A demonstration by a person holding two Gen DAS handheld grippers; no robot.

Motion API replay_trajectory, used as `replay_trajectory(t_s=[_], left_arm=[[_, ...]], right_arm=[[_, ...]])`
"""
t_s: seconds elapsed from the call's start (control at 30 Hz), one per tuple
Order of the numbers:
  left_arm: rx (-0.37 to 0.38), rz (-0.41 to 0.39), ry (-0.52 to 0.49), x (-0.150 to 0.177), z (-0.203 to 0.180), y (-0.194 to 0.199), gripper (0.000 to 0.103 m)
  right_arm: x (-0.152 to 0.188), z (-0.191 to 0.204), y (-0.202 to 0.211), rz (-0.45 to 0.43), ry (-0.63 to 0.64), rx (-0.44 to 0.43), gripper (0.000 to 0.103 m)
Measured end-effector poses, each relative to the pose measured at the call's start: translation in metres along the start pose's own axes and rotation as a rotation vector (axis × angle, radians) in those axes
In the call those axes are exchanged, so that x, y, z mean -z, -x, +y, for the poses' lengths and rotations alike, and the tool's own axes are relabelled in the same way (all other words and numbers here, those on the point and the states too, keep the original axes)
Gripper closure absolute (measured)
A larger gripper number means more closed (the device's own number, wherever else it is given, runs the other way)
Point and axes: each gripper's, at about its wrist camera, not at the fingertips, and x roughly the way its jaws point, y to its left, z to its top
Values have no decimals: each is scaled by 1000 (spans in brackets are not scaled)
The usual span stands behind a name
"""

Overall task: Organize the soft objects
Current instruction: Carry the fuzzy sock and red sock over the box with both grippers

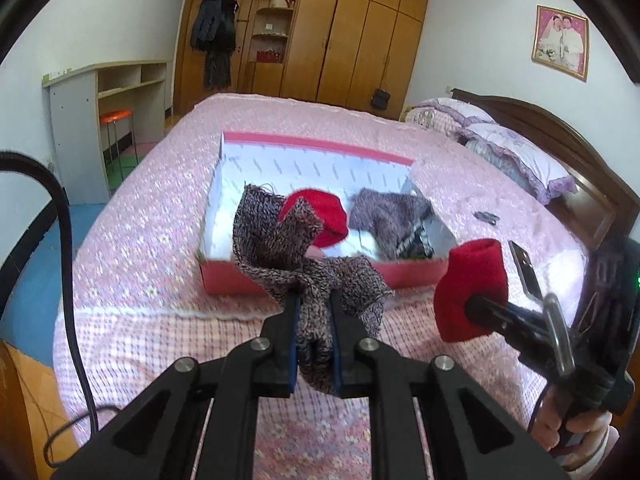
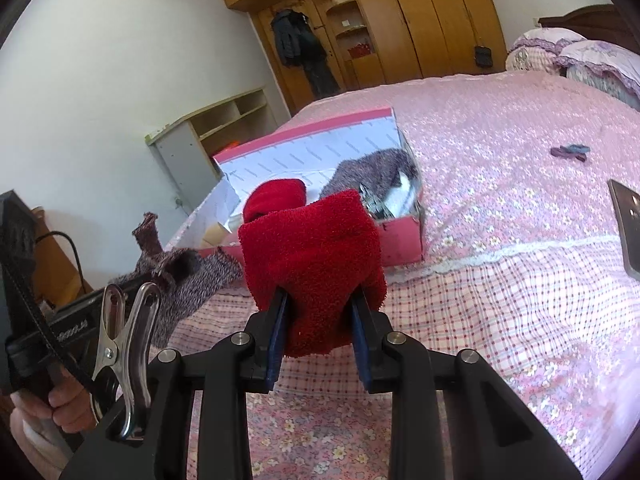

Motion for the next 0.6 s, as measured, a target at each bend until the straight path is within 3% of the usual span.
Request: replay_trajectory(t_s=[0.6], left_arm=[[-46, -100, -57, -69, -8, -9, 91]], right_arm=[[-52, 21, -10, -41, 102, 0, 73]])
